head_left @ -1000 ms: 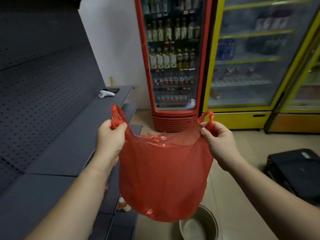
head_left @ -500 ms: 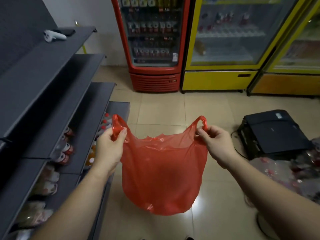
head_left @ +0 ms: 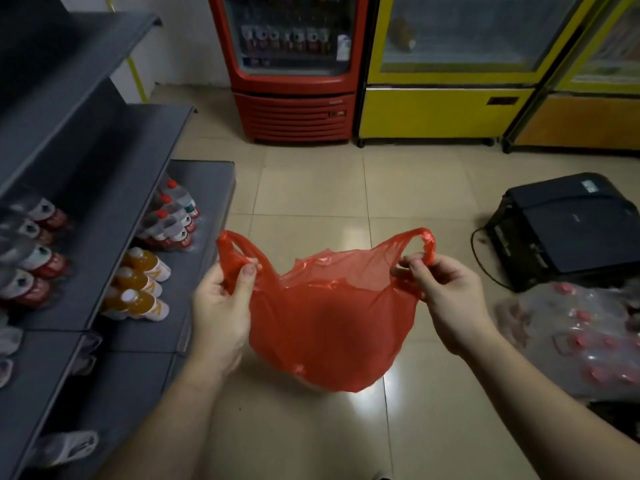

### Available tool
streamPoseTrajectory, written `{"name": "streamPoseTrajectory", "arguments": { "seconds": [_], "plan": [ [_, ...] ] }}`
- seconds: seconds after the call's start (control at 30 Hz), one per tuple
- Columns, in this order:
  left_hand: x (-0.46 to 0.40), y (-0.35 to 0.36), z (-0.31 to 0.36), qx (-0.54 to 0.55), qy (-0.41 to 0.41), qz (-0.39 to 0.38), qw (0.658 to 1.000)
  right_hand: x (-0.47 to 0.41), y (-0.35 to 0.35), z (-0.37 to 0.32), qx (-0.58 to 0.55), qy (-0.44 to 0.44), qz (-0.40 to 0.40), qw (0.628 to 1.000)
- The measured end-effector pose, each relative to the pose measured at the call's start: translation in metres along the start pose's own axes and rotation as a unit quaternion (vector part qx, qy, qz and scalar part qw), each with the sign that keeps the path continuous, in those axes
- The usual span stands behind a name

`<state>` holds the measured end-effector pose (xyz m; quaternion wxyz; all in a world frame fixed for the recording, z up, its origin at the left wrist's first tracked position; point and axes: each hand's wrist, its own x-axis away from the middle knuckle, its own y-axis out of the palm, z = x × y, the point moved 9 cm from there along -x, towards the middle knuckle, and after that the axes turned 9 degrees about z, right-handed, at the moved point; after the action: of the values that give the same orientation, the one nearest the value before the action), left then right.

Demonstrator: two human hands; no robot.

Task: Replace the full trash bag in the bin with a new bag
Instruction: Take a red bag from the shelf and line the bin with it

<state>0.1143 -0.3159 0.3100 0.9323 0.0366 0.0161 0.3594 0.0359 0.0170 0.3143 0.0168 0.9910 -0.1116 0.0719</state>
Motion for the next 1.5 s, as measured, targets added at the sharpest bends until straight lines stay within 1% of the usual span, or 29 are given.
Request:
{"name": "streamPoseTrajectory", "arguments": {
  "seconds": [0.17,0.4,0.5,0.67,0.73,0.83,0.97,1.03,1.13,1.3,1.4,1.5],
  "plan": [
    [-0.004,-0.001,-0.090,0.037,-0.029,-0.003,0.999,-0.013,0.005,0.088,-0.008,0.011,0.012,1.000],
    [-0.025,0.012,-0.180,0.104,-0.064,-0.014,0.992,-0.041,0.016,0.157,-0.045,-0.024,0.004,0.999],
    [-0.026,0.020,-0.211,0.083,-0.046,-0.025,0.995,-0.047,0.020,0.191,-0.036,-0.030,-0.004,0.999],
    [-0.018,0.022,-0.266,0.001,-0.033,-0.031,0.999,-0.052,0.013,0.250,0.003,-0.028,0.001,1.000],
    [-0.013,0.023,-0.280,-0.016,-0.045,-0.036,0.998,-0.054,0.006,0.259,-0.004,-0.021,0.015,1.000],
    [-0.006,0.032,-0.285,0.009,-0.075,-0.042,0.996,-0.061,-0.008,0.246,-0.035,-0.034,0.040,0.998],
    [0.001,0.054,-0.278,0.047,-0.109,-0.066,0.991,-0.072,-0.021,0.222,-0.039,-0.060,0.022,0.997],
    [-0.001,0.052,-0.280,0.015,-0.096,-0.060,0.994,-0.073,-0.014,0.230,-0.035,-0.042,-0.002,0.998],
    [-0.008,0.031,-0.296,-0.070,-0.069,-0.045,0.994,-0.070,-0.002,0.270,-0.005,-0.005,-0.018,1.000],
    [-0.016,-0.022,-0.337,-0.231,-0.064,-0.007,0.971,-0.059,0.007,0.348,0.095,0.035,-0.034,0.994],
    [-0.016,-0.041,-0.360,-0.274,-0.086,0.018,0.958,-0.055,0.004,0.370,0.154,0.036,-0.032,0.987],
    [-0.012,-0.048,-0.370,-0.292,-0.104,0.027,0.950,-0.056,-0.008,0.377,0.209,0.032,0.005,0.977]
  ]
}}
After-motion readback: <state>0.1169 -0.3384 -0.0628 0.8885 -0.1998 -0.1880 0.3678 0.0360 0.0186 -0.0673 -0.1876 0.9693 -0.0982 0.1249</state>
